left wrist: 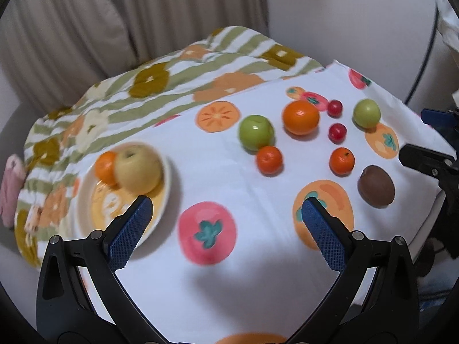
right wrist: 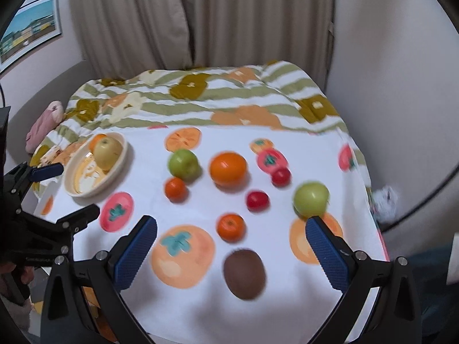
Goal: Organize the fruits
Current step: 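Move both tools back over the remaining fruits, then grasp the mandarin with the left tool while the right tool grasps the kiwi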
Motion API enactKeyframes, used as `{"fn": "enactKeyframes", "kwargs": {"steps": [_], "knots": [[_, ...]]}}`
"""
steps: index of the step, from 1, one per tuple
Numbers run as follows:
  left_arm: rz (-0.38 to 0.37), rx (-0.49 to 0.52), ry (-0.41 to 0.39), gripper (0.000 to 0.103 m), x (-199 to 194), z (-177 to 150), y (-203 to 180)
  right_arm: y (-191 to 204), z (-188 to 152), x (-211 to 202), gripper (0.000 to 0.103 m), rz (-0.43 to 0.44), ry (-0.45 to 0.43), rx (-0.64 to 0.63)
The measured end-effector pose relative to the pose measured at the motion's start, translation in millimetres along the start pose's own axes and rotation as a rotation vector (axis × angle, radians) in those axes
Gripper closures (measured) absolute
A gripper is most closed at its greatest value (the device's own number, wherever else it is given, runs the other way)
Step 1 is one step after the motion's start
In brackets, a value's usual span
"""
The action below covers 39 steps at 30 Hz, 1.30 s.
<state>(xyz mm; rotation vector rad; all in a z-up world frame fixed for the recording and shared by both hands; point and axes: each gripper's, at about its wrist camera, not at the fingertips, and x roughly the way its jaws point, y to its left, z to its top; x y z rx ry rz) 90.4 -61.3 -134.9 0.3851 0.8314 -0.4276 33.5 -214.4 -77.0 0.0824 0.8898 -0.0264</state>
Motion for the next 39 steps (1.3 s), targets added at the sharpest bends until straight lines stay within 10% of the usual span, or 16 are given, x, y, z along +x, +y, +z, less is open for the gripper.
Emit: {"fn": "enactKeyframes", "kwargs": {"steps": [14,39], "knots": [[-0.061,0.211,-0.004,0.000,75.5,12.2,-31.4,-23.1,-58.1,38.0,0.000,-0.036,0.093,0.135],[-0.134,0.270,0.015,0.061,105.9,20.1,-48.0,-2.8,-72.2,67.6,0.031,-0.048,0.149,0.108]]}}
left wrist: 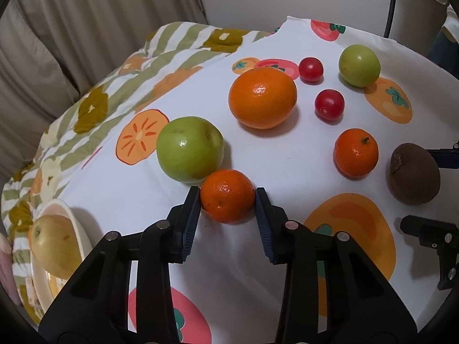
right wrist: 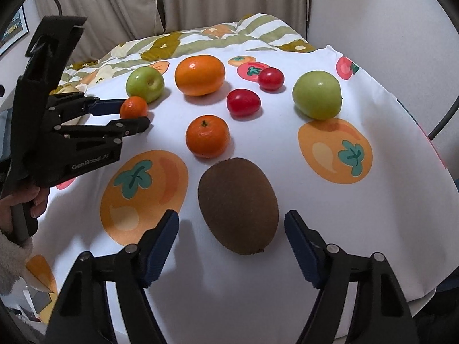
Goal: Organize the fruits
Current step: 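Grasp the mandarin with the left tool while the right tool grasps the kiwi, then carry the mandarin with the left tool while the right tool carries the kiwi to the bowl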
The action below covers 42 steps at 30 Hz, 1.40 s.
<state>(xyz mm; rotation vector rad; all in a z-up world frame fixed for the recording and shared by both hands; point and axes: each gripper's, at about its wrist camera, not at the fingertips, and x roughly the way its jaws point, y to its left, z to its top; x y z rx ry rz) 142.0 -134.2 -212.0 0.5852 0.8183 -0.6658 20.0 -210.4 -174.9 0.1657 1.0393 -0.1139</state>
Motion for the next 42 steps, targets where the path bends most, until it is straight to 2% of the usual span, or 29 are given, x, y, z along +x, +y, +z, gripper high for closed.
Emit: {"fn": "enactKeyframes", "kwargs": {"steps": [2,11,28,36,42], "knots": [[0.000,-0.003,0.001,0.061,-1.0,-1.0,-0.1,-2.4,1.0,0.5,0.033,0.004,-0.001,0.010],[0.009,-0.014,0.008,0.061,-4.3,-4.0,-1.0,-3.0,2.6,2.6,0.055,0.007,-0.002,-0.024],[0.055,-0.085,0.000,0.061,-23.6,-4.0,2.0,-4.2,5.7,-11.5,0.058,0.041,-0.052,-0.069],[0.080,-0.183,-0.019,0.061,-57.6,-0.7,22.2,6.4,29.6,-39.0,0.059,0.062,-0.096,-0.123],[0.130,-0.261,-0.050,0.061,-96.9,-1.0,50.2,29.2,59.5,-65.0,0.059,0.104,-0.148,-0.194]]}}
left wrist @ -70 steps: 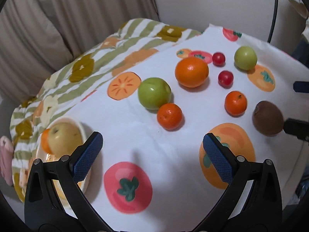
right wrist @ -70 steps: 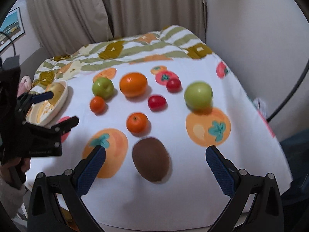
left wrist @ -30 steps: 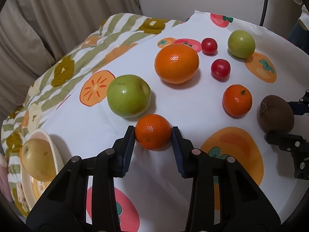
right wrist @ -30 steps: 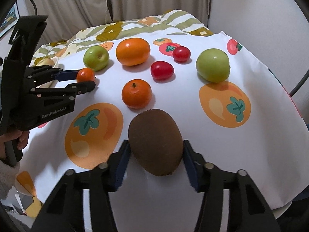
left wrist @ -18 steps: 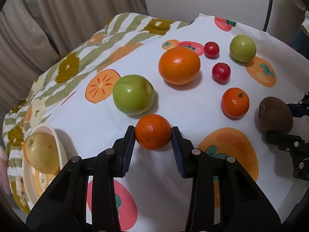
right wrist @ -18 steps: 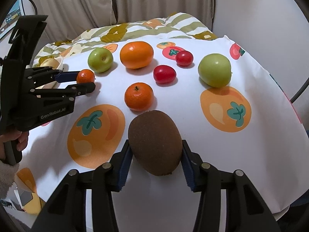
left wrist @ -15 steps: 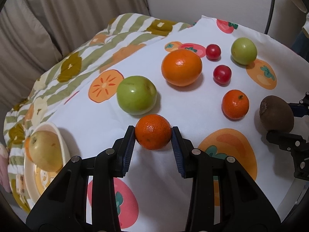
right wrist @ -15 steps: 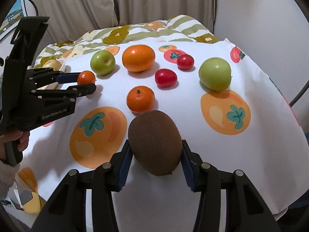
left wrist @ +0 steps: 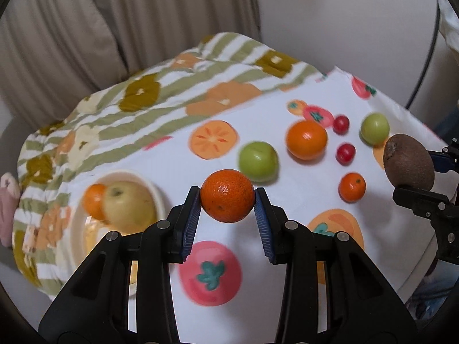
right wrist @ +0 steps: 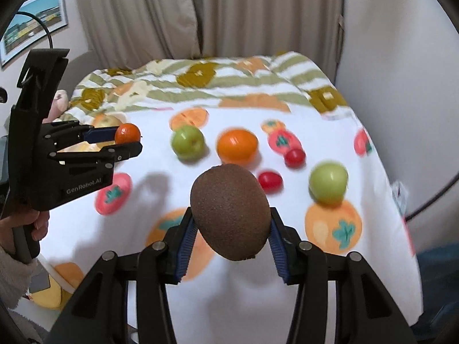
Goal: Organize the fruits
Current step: 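Carry the mandarin with the left tool while the right tool carries the kiwi to the bowl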
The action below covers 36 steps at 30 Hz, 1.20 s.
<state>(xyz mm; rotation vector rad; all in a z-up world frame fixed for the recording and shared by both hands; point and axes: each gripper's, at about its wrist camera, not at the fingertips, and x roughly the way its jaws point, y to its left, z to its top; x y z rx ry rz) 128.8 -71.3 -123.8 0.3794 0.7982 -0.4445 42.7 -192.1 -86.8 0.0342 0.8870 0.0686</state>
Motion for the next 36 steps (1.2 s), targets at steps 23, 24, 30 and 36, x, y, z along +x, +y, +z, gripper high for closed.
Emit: {"fn": "enactKeyframes", "kwargs": {"steps": [23,24,30,36], "knots": [[0.183,-0.174,0.042,0.061,-22.1,-50.5,182.7,176.8,74.6,51.2,0.058,0.251,-0.016,-0.203],[0.181,-0.169,0.045,0.061,-18.6,-52.2,189.5,184.5,75.2,57.7,0.058,0.255,-0.008,-0.201],[0.155,-0.138,0.088,0.061,17.5,-57.9,216.4,215.0,76.2,88.8,0.058,0.257,0.029,-0.182],[0.096,-0.102,0.146,0.061,56.5,-63.5,223.6,228.3,71.9,109.6,0.058,0.239,0.058,-0.147]]}}
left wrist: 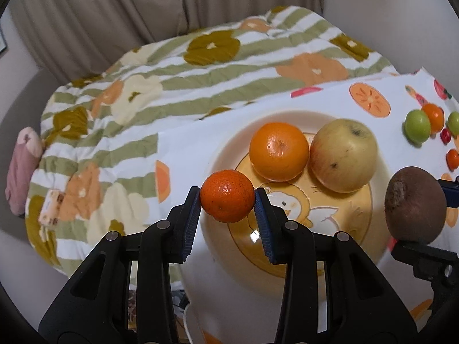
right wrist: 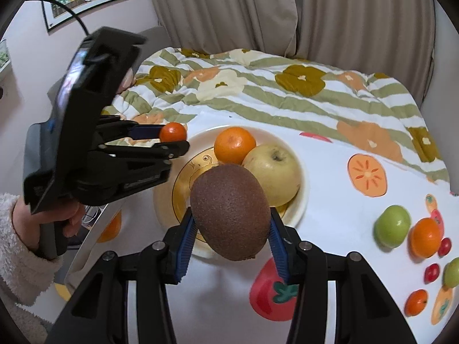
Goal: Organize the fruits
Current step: 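Carry the mandarin with the left tool while the right tool carries the kiwi to the bowl, then release the mandarin into the bowl with the left tool while the right tool releases the kiwi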
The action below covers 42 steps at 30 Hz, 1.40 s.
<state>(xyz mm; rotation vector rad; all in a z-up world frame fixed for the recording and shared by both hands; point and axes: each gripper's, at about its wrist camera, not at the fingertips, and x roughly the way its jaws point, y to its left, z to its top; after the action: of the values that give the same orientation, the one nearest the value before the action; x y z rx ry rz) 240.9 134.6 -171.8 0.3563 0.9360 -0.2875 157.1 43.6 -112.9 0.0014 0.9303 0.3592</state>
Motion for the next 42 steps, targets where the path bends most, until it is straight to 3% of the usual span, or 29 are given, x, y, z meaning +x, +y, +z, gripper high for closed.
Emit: {"fn": "enactKeyframes", "kwargs": {"steps": [11,13,14,15,16,19,28,42], "knots": [[-0.031,0.076,0.047,0.060,22.6,0.6,-7.2,0.0,-5.5,11.1,0.058,-0.068,0.020,0.018],[-0.040,0.086,0.039,0.056,18.3,0.4,-7.8,-0.1,-5.6,9.8,0.058,-0.070,0.018,0.025],[-0.037,0.089,0.036,0.038,17.1,0.5,-8.1,-0.7,-5.7,9.4,0.058,-0.071,0.018,0.028],[-0.031,0.090,0.030,0.009,15.2,0.6,-7.9,-1.1,-5.9,9.1,0.058,-0.072,0.019,0.029],[-0.021,0.087,0.014,0.000,11.9,0.6,-7.2,-1.0,-6.4,8.6,0.059,-0.073,0.020,0.027],[-0.033,0.072,-0.032,0.000,-1.3,0.4,-2.3,-0.4,-8.3,5.4,0.059,-0.078,0.024,0.020],[-0.021,0.007,-0.027,0.000,-18.8,-7.2,9.4,2.1,-6.8,2.1,0.059,-0.074,0.042,-0.023],[0.019,-0.078,0.038,0.000,-22.1,-38.3,29.7,9.2,2.6,40.6,0.059,-0.037,0.143,-0.121]]}}
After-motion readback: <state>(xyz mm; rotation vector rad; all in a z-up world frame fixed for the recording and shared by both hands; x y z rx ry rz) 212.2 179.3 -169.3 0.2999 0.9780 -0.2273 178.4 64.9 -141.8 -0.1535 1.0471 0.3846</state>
